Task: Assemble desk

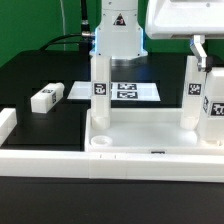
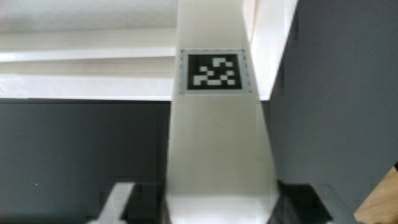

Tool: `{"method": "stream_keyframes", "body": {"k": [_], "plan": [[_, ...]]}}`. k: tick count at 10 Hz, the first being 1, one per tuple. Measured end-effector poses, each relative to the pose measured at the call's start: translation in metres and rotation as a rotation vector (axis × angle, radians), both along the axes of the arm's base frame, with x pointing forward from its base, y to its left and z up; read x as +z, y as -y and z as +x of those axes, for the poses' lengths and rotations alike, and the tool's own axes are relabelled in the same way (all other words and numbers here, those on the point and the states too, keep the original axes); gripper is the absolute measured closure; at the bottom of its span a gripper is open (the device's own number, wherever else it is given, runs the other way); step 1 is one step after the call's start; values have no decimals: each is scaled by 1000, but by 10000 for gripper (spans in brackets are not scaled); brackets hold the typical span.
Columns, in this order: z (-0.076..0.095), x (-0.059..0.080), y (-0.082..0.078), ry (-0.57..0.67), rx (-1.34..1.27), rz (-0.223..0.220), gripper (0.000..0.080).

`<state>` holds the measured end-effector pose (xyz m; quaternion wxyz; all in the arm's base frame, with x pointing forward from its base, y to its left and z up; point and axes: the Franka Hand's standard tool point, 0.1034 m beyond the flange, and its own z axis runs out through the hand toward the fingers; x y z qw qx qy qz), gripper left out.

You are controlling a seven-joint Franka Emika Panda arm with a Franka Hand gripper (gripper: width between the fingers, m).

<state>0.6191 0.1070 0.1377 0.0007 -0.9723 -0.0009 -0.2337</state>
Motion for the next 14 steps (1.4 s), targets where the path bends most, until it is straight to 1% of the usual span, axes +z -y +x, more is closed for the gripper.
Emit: {"method": "stream_keyframes", "body": {"k": [2, 3, 4, 5, 6, 7, 8, 10, 12, 13, 14], "plan": [[-2, -1, 0, 41, 5, 2, 515], [-2, 0, 0, 41, 5, 2, 515], [-2, -1, 0, 41, 5, 1, 411], [-2, -1, 0, 41, 6, 1, 271], [-2, -1, 0, 41, 7, 0, 185], [-2, -1, 0, 41, 8, 0, 185], [-2, -1, 0, 41, 9, -1, 157], [-2, 2, 6, 42, 31, -16, 151], [1, 17, 7, 42, 48, -18, 151], [2, 31, 9, 33, 54, -16, 151], [4, 39, 13, 37, 57, -16, 151]]}}
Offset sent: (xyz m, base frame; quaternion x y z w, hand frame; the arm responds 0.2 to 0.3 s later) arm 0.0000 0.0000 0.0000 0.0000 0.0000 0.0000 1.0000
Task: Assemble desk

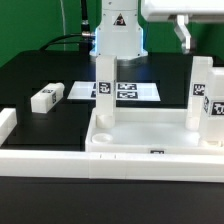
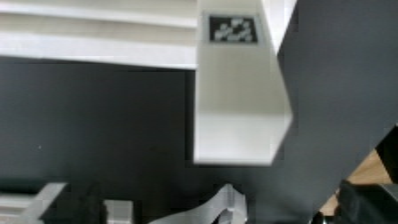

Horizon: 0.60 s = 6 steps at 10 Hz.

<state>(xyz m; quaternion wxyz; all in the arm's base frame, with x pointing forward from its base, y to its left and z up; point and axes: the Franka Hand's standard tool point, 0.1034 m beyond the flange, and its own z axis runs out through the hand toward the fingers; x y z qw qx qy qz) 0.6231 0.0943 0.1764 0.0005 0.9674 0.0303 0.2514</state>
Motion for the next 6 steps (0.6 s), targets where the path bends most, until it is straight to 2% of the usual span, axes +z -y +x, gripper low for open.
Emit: {"method": "stream_keyframes", "body": {"k": [4, 6], "plan": [[-4, -8, 0, -67, -1, -6, 151], [-3, -14, 13, -281, -7, -33, 151]]}}
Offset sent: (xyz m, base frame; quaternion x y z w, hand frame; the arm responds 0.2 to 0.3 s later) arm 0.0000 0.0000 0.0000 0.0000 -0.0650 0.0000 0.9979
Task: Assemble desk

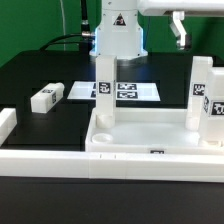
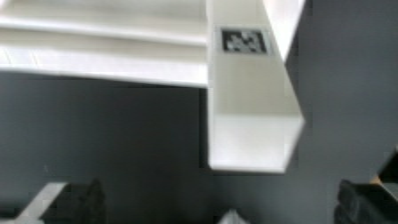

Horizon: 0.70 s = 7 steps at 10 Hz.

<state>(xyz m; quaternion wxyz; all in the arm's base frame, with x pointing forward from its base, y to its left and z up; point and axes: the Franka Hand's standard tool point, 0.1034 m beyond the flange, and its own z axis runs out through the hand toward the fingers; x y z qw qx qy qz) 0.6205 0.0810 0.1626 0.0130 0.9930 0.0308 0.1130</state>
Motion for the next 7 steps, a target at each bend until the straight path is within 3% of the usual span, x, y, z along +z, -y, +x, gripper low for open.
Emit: {"method": "stream_keyframes", "body": {"k": [1, 5, 7], "plan": [[7, 2, 3, -40, -3, -6, 151], [-4, -5, 8, -316, -20, -37, 151], [3, -9, 2, -298, -34, -37, 151]]}}
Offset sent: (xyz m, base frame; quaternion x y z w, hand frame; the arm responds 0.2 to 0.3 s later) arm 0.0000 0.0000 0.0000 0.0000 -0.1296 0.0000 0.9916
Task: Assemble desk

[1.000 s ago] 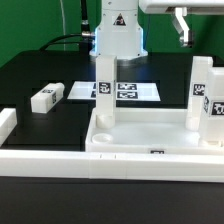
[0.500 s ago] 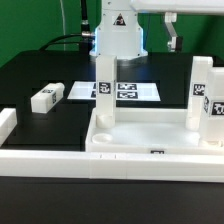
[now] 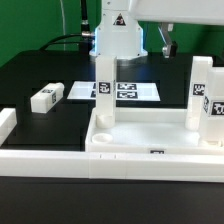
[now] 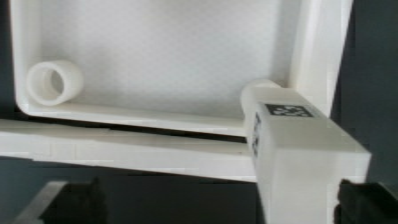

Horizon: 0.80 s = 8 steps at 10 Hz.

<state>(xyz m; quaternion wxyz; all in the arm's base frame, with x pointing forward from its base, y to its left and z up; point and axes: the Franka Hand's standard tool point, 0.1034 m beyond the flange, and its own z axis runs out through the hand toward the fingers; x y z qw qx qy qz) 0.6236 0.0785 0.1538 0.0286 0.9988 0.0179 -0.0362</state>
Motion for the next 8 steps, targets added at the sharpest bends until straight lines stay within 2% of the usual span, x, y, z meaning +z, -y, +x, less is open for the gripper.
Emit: {"method": "stream_keyframes", "body": {"k": [2, 3, 6, 8], "plan": [[1, -2, -19, 2, 23, 4, 151], [2, -3, -23, 9, 45, 9, 151], [4, -5, -21, 17, 39, 9, 151], [9, -16, -31, 41, 57, 10, 151]]}}
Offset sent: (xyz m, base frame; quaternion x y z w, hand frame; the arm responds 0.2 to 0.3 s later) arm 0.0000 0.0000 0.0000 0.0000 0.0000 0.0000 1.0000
